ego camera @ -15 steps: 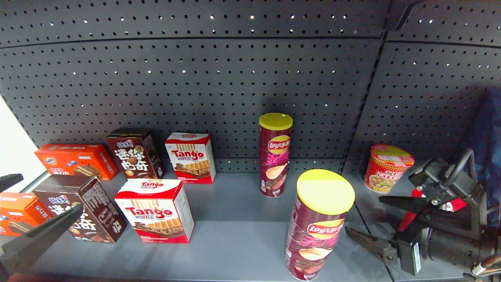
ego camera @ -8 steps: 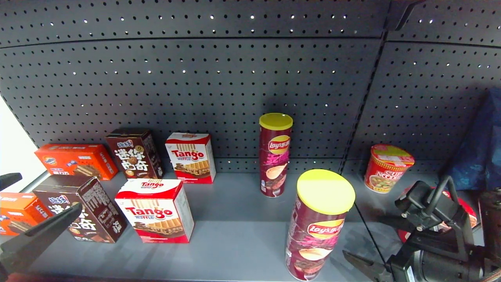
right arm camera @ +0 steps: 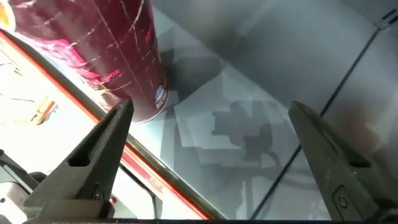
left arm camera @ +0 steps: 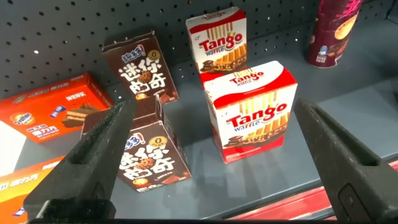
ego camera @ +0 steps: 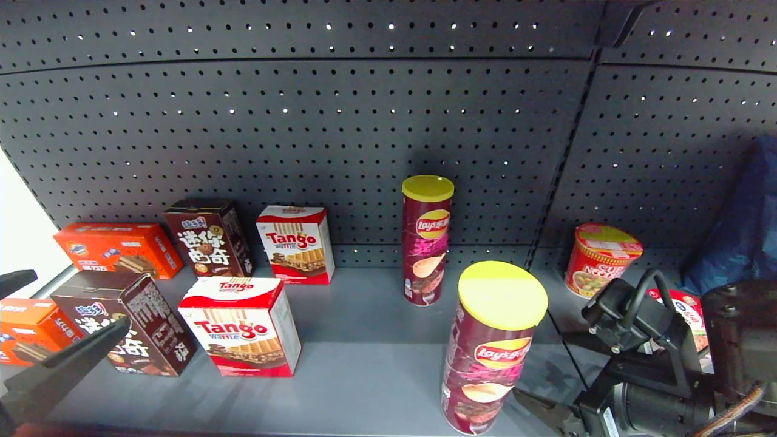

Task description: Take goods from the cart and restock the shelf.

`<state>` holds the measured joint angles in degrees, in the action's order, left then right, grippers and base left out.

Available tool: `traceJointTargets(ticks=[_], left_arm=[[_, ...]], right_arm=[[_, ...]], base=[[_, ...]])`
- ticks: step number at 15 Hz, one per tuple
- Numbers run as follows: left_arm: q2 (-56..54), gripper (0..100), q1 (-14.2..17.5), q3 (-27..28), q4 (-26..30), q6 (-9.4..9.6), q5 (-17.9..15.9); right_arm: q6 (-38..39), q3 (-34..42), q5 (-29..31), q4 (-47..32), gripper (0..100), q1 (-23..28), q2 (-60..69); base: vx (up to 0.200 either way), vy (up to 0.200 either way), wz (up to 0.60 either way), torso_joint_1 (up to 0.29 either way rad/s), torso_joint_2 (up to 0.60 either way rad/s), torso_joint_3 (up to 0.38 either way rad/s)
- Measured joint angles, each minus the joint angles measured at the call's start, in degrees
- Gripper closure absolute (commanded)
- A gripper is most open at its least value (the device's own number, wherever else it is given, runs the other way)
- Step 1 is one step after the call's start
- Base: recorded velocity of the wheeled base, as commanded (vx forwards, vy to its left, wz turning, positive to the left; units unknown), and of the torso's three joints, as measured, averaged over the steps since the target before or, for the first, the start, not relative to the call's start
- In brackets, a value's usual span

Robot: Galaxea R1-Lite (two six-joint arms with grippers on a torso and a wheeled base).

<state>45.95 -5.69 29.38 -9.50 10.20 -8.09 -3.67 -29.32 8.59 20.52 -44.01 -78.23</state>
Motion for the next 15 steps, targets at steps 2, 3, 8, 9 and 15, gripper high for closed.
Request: traceJointTargets(ticks=[2,3,8,9,15], left_arm=[[0.0,0,0.0,-0.1,0.0,0.0,0.0],[0.0,0,0.0,-0.2,0.0,0.0,0.0],[-0.1,0,0.0,-1.3,-0.1,0.0,-0.1],[-0.1,0,0.0,-1.5,-0.1,0.0,-0.1],[-0.3,0,0.0,-1.7,-0.1,-0.09,-0.1]], right_arm=[[0.0,-0.3,0.0,0.1,0,-0.5,-0.7],[0.0,-0.4,0.0,0.1,0,-0.6,-1.0],[0.0,-0.9,0.0,0.1,0,-0.9,-2.2],[0.0,-0.9,0.1,0.0,0,-0.8,-2.4],[0.0,-1.2,0.1,0.1,0,0.6,-2.7]], base=[[0.0,0.0,0.0,0.0,0.0,0.0],[0.0,0.0,0.0,0.0,0.0,0.0],[0.0,0.0,0.0,0.0,0.0,0.0],[0.0,0.0,0.0,0.0,0.0,0.0],[0.0,0.0,0.0,0.0,0.0,0.0]])
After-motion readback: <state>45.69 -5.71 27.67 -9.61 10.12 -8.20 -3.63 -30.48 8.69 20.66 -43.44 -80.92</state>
